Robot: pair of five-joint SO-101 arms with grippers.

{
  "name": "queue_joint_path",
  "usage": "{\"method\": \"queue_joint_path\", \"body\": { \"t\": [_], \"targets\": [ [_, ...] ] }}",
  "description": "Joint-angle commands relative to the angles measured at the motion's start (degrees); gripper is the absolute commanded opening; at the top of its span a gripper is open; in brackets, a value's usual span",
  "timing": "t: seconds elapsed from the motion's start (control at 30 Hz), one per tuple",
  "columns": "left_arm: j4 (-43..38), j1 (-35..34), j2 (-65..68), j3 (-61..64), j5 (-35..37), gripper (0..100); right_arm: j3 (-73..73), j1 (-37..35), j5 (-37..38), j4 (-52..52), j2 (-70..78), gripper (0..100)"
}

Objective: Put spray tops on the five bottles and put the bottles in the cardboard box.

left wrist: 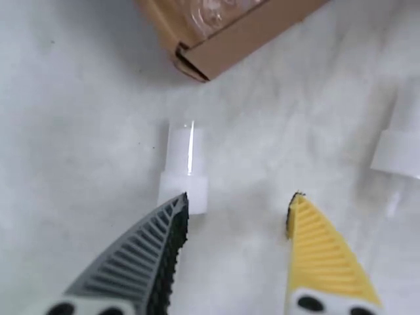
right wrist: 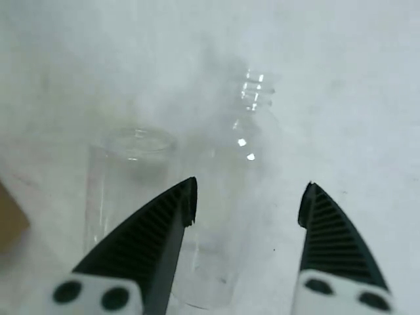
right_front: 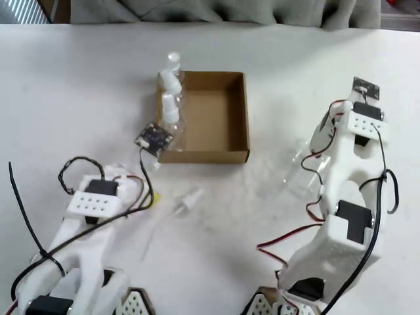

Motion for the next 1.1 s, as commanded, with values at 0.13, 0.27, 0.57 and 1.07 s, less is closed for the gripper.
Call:
{"method": "queue_joint_path", "body": {
  "t": [0.13, 0.27, 0.57, 1.07],
  "targets": [
    [-0.7, -0.22, -1.63, -0.18, -0.44, 24, 4.48, 0.31, -2.73, -8.04, -2.77, 23.8],
    [-0.7, -0.22, -1.63, -0.18, -0.44, 24, 4.75, 0.4, -3.96, -8.84, -2.24, 23.8],
    [-0.53, -0.22, -1.63, -0.18, -0.44, 24, -4.22, 0.4, -3.69, -6.64, 9.36, 23.8],
    [-0.53, -0.22, -1.63, -0.18, -0.44, 24, -27.96, 0.31, 6.15, 9.8, 22.81, 1.9]
  ]
}}
